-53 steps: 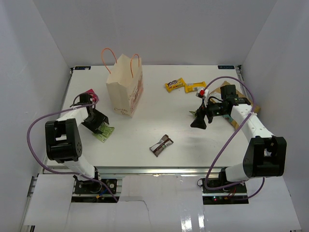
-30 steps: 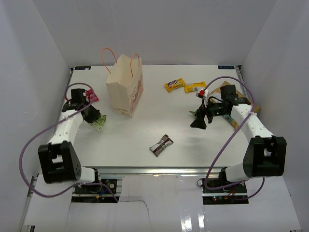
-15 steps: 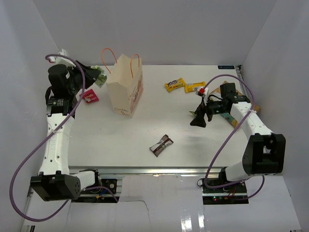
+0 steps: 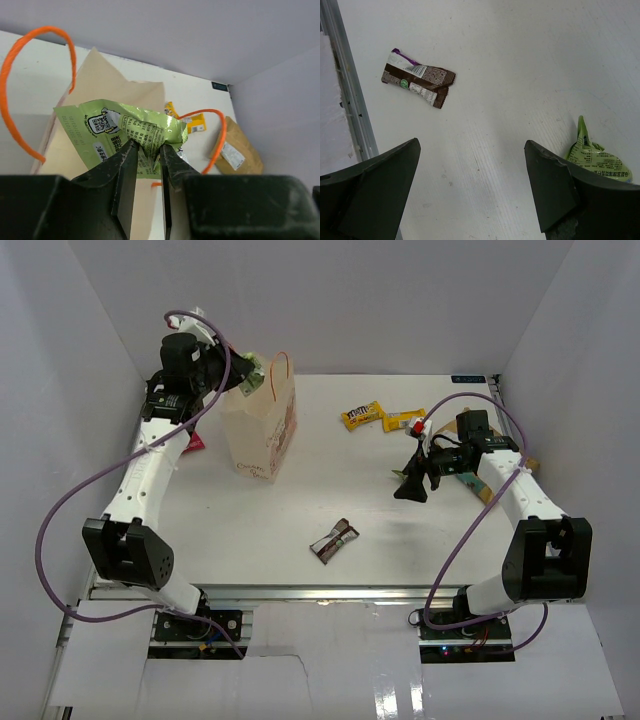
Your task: Place the snacks into the paper bag
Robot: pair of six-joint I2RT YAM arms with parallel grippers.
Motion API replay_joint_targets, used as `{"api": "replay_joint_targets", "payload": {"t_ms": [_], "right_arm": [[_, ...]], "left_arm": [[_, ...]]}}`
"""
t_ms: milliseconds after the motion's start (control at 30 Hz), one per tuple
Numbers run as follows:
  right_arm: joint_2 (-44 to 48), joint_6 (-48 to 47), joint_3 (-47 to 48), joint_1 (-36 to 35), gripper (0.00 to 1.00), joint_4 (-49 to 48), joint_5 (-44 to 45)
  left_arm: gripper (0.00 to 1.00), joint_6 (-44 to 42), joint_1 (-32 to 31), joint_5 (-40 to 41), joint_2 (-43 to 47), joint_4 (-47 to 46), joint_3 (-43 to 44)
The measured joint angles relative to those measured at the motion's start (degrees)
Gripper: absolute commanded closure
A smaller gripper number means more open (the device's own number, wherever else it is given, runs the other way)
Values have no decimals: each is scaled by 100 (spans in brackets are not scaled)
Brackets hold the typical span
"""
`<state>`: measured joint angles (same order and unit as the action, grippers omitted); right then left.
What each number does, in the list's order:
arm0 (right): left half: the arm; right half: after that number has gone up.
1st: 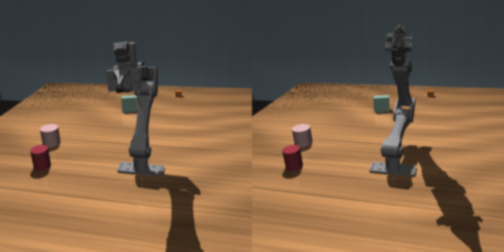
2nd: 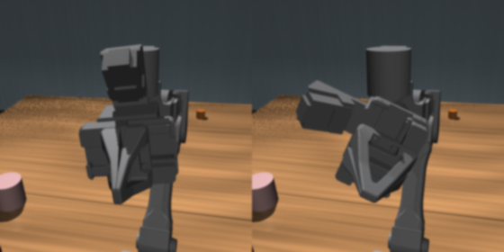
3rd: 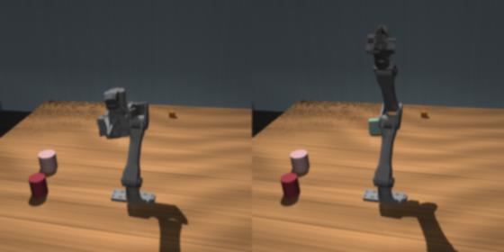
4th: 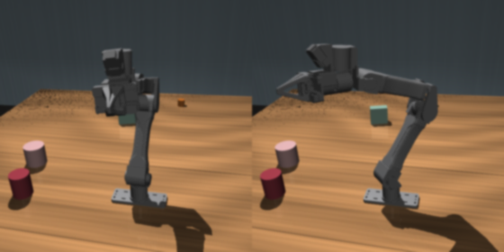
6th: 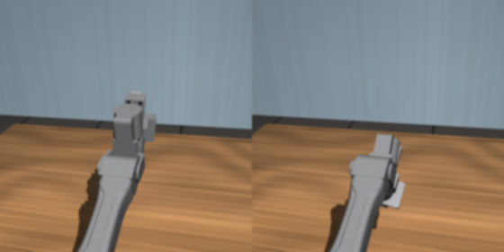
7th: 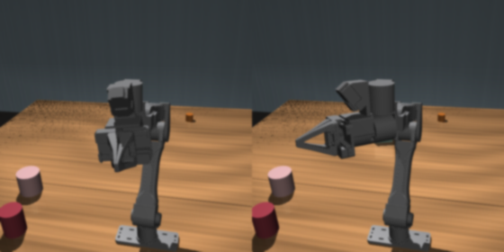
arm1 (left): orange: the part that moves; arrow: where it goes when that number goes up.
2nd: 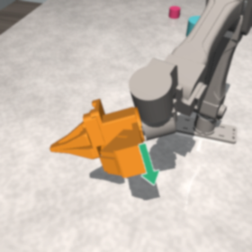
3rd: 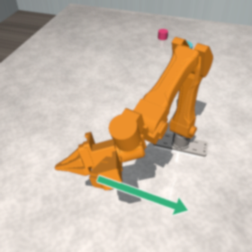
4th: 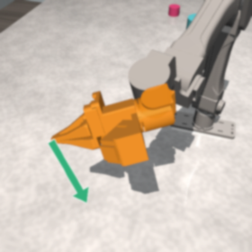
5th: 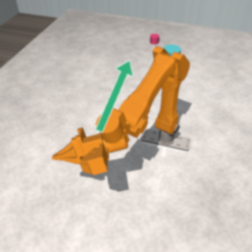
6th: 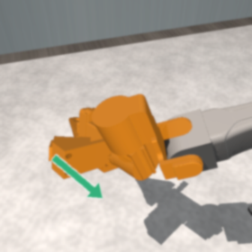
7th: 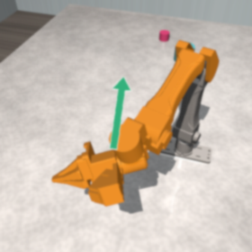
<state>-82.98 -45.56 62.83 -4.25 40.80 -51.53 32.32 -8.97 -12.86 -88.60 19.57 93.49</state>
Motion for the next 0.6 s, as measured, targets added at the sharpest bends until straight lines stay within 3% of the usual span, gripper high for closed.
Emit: {"api": "replay_joint_targets", "payload": {"t_ms": [133, 167, 300, 400, 600], "right_arm": [[0, -9, 2, 0, 10, 33, 0], [0, -9, 2, 0, 9, 37, 0], [-2, 197, 20, -20, 4, -2, 138], [-24, 785, 35, -131, 3, -262, 697], [-282, 2498, 85, -605, 3, -1082, 2883]], "left_arm": [[68, -111, 7, 131, -122, 76, -13], [55, -136, 9, 118, -127, 92, -13], [32, -177, 9, -7, -127, 96, -11], [23, -170, 9, -125, -127, 98, 0], [18, -302, 7, -225, -28, 122, 37]]}}
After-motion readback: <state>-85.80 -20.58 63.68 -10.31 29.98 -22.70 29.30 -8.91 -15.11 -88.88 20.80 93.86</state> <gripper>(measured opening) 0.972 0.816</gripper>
